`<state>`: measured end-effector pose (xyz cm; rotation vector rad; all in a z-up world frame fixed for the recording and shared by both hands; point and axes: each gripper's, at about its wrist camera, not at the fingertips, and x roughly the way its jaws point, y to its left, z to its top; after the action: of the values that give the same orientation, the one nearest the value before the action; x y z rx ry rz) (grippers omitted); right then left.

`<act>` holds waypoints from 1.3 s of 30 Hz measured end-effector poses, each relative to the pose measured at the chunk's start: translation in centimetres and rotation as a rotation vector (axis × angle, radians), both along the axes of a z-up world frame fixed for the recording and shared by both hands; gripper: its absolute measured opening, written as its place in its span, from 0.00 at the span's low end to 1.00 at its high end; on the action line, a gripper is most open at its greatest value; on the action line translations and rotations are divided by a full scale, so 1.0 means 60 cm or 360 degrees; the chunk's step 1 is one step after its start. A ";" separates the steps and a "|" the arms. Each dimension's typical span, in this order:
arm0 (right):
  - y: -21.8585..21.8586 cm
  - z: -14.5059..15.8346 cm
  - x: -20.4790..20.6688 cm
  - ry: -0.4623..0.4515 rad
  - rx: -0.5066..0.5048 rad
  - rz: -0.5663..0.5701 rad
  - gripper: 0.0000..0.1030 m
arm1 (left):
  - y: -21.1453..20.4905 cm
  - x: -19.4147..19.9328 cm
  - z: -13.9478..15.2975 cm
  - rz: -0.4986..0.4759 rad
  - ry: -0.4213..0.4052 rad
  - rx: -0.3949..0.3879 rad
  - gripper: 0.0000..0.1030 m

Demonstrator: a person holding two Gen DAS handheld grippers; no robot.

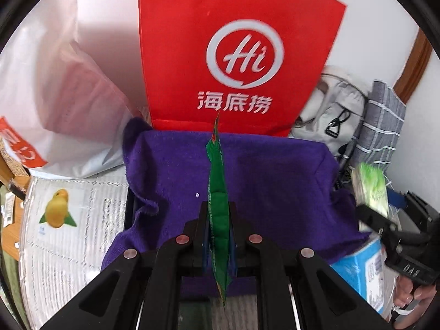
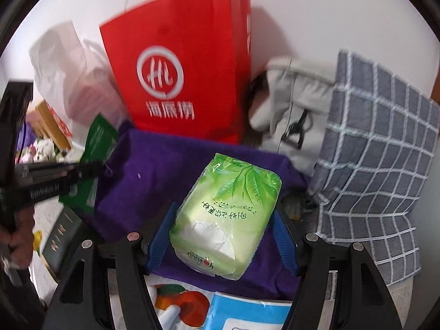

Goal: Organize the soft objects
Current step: 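Carry the green packet in the left gripper and tissue pack in the right onto the purple towel, then open the left gripper to drop the green packet while the right releases the tissue pack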

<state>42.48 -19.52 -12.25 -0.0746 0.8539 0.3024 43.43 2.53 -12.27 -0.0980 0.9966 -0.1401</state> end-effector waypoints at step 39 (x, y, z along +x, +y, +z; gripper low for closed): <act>0.012 -0.117 0.068 0.0314 -0.0095 -0.0064 0.79 | 0.009 0.041 -0.075 -0.0026 0.0147 0.0086 0.60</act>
<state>46.55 -18.78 -19.24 -0.0839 1.0589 0.2492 45.88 3.07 -16.76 -0.0469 1.0931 -0.1245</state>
